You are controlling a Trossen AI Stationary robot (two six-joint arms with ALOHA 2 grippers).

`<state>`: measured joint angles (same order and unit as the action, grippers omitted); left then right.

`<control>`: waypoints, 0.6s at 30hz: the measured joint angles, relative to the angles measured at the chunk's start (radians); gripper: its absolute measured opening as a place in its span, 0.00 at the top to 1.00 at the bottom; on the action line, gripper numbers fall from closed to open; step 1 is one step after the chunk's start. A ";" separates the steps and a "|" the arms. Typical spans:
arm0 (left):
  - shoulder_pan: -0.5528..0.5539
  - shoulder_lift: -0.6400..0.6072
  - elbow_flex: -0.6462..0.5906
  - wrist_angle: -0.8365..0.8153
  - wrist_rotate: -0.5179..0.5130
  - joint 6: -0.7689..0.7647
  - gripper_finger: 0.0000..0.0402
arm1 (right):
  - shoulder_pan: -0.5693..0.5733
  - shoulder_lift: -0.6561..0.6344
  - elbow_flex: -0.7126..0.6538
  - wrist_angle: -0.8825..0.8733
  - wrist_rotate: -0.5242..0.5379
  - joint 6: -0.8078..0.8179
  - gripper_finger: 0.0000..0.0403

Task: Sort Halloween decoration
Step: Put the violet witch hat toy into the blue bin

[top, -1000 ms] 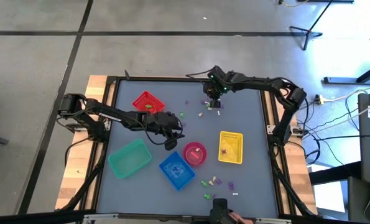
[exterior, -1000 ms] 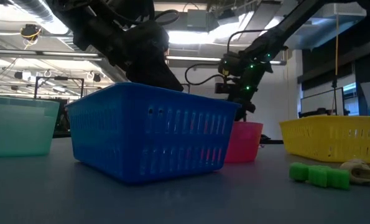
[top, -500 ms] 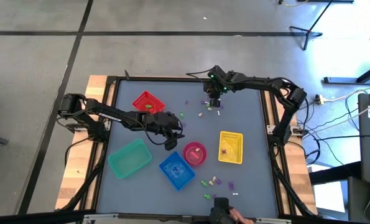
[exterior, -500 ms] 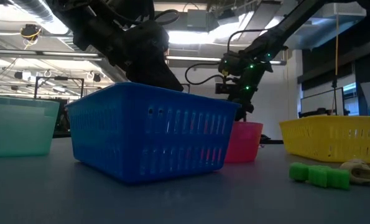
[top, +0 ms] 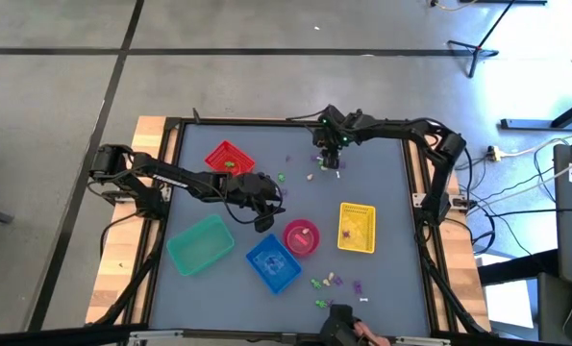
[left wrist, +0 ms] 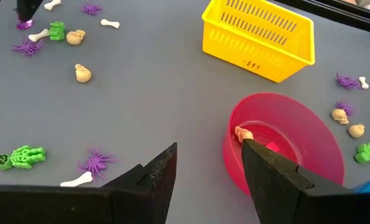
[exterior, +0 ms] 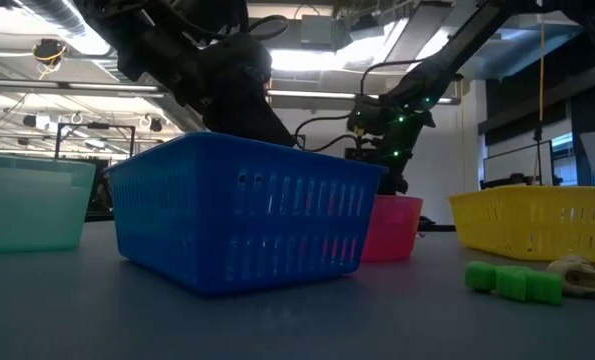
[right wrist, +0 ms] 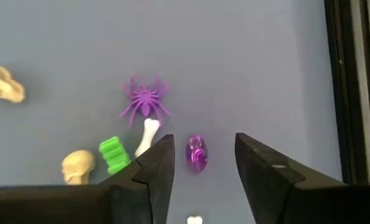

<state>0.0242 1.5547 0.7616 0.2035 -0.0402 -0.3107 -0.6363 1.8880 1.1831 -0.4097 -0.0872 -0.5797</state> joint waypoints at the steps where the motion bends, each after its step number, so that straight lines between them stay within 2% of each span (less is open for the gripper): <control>1: 0.000 0.000 0.000 0.000 0.000 0.000 0.59 | 0.000 0.007 0.000 0.000 0.004 0.000 0.60; 9: 0.000 0.000 0.000 0.001 0.000 0.000 0.59 | 0.001 0.041 0.000 0.008 0.036 -0.001 0.62; 18: 0.000 0.000 0.000 0.001 0.000 0.001 0.59 | 0.000 0.076 0.005 -0.002 0.017 -0.001 0.63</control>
<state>0.0238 1.5547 0.7616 0.2046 -0.0406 -0.3098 -0.6361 1.9640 1.1885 -0.4118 -0.0700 -0.5804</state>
